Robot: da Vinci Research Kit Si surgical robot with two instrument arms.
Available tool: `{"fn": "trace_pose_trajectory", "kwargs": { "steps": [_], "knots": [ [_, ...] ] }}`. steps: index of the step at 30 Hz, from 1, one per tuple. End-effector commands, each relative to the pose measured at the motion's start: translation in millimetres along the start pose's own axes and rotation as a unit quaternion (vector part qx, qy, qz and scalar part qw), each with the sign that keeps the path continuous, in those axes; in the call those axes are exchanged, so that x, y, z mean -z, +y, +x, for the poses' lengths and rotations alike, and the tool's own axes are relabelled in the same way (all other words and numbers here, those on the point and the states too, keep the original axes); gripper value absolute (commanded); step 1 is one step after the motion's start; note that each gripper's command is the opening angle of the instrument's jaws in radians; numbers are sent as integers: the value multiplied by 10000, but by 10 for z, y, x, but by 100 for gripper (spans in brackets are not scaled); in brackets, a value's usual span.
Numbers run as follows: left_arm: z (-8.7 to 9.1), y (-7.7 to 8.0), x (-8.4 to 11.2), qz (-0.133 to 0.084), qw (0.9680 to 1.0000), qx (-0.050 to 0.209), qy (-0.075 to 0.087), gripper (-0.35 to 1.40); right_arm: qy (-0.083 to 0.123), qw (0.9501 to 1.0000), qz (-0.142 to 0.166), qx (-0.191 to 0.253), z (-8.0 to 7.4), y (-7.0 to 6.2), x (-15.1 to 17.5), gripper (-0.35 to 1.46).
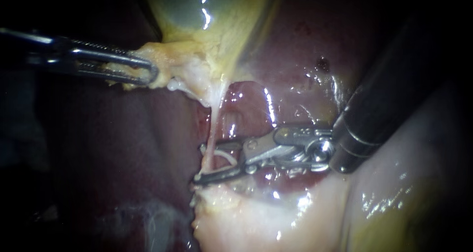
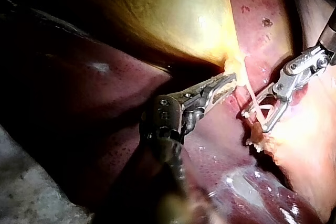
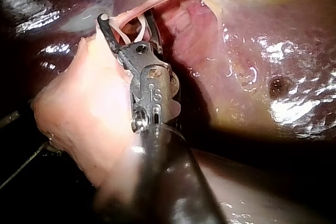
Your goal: Clipping first clip right tube
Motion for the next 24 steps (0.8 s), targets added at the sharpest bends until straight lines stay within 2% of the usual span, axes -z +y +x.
{"fn": "trace_pose_trajectory", "kwargs": {
  "steps": [1, 4, 10, 16, 24],
  "knots": [
    [0, 0, 0, 0, 10000, 0, 0, -35, -7, 10000, 6, -64, 0, -2, 0, 48],
    [0, 0, 0, 1, 10000, 0, 0, -35, 19, 9995, -28, -328, 1, -6, 1, 47],
    [0, 0, 0, 1, 10000, -1, 0, -35, -275, 9971, -344, -626, 9, -17, 12, 46],
    [0, 0, 0, 1, 10000, -1, 0, -35, -236, 9963, -405, -715, 15, -19, 27, 46],
    [-1, -1, 0, 0, 10000, -2, 0, -35, -219, 9959, -389, -788, 20, -25, 29, 46]
  ]
}}
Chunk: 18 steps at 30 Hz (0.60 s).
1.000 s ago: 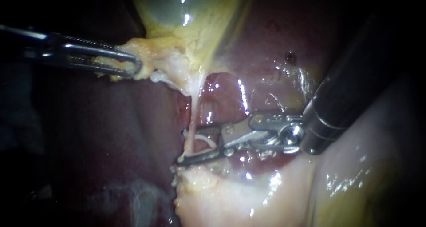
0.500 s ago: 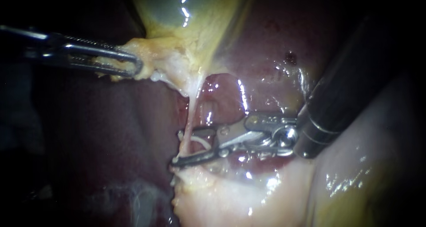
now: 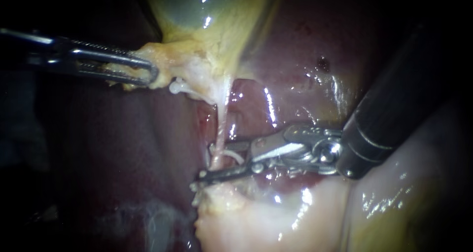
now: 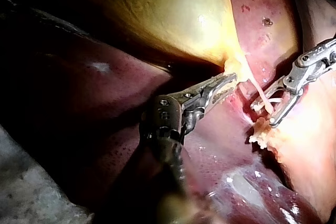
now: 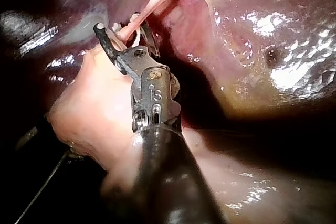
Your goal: Clipping first clip right tube
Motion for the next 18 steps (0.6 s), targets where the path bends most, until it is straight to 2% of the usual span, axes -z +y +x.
{"fn": "trace_pose_trajectory", "kwargs": {
  "steps": [1, 5, 12, 18],
  "knots": [
    [0, 0, 0, -2, 10000, -1, 0, -35, 19, 10000, 7, -3, 1, -1, 0, 46],
    [0, 0, 0, -2, 10000, -1, 0, -35, 62, 10000, 25, -14, 4, -2, 1, 46],
    [0, 0, 0, -1, 10000, 0, 0, -35, 92, 10000, 15, 1, -2, 9, -3, 46],
    [0, 0, 0, -1, 10000, -1, 0, -35, 157, 9999, 43, 10, -5, 11, -6, 47]
  ]
}}
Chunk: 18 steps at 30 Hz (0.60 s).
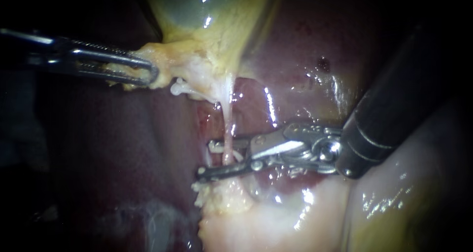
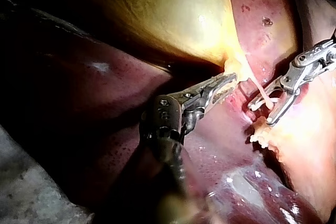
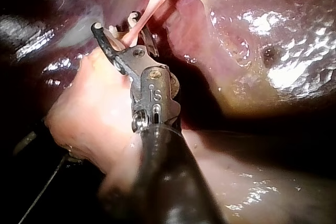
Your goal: Clipping first clip right tube
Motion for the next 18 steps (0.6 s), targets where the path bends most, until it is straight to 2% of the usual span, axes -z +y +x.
{"fn": "trace_pose_trajectory", "kwargs": {
  "steps": [1, 11, 15, 18],
  "knots": [
    [0, 0, 0, -1, 10000, 1, 0, -35, 21, 10000, 8, 2, 0, -1, -1, 47],
    [0, 0, 0, 1, 10000, 1, 0, -35, 161, 9998, 84, -111, -1, -5, -5, 48],
    [0, 0, 0, 2, 10000, 0, 1, -35, 203, 9996, 129, -169, 0, -12, -8, 49],
    [-1, 0, 0, 3, 10000, -1, 1, -35, 244, 9991, 271, -218, 1, -20, -10, 49]
  ]
}}
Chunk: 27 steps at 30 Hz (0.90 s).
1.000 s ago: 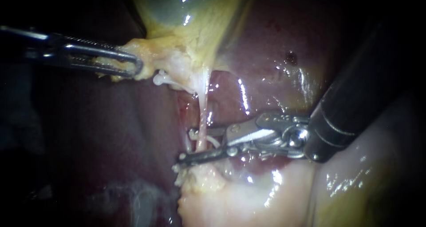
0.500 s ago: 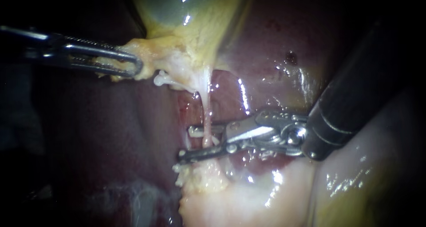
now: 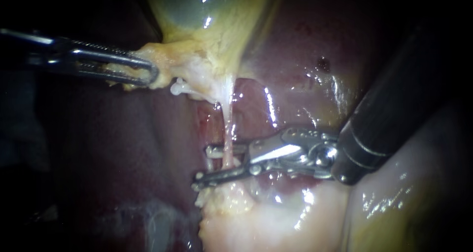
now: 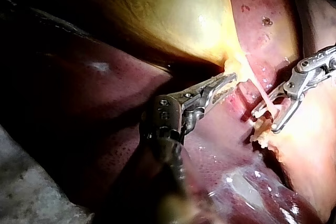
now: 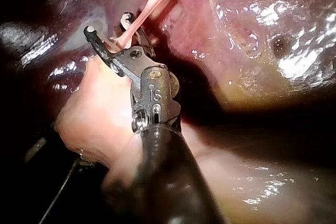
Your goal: Clipping first clip right tube
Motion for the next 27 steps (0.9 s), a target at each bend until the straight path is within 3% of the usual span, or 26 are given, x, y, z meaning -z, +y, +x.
{"fn": "trace_pose_trajectory", "kwargs": {
  "steps": [1, 7, 19, 27],
  "knots": [
    [0, 0, 0, 3, 10000, 0, 1, -35, 37, 10000, 32, -34, 1, -3, -1, 49],
    [0, 0, 0, 3, 10000, -1, 1, -35, 72, 9998, 183, -52, 4, -19, -6, 49],
    [0, 0, -1, 3, 10000, -1, 1, -35, 67, 9997, 233, -51, 6, -35, -3, 49],
    [-1, -1, -2, 6, 10000, -3, 2, -35, 238, 9990, 373, -75, 16, -47, -1, 49]
  ]
}}
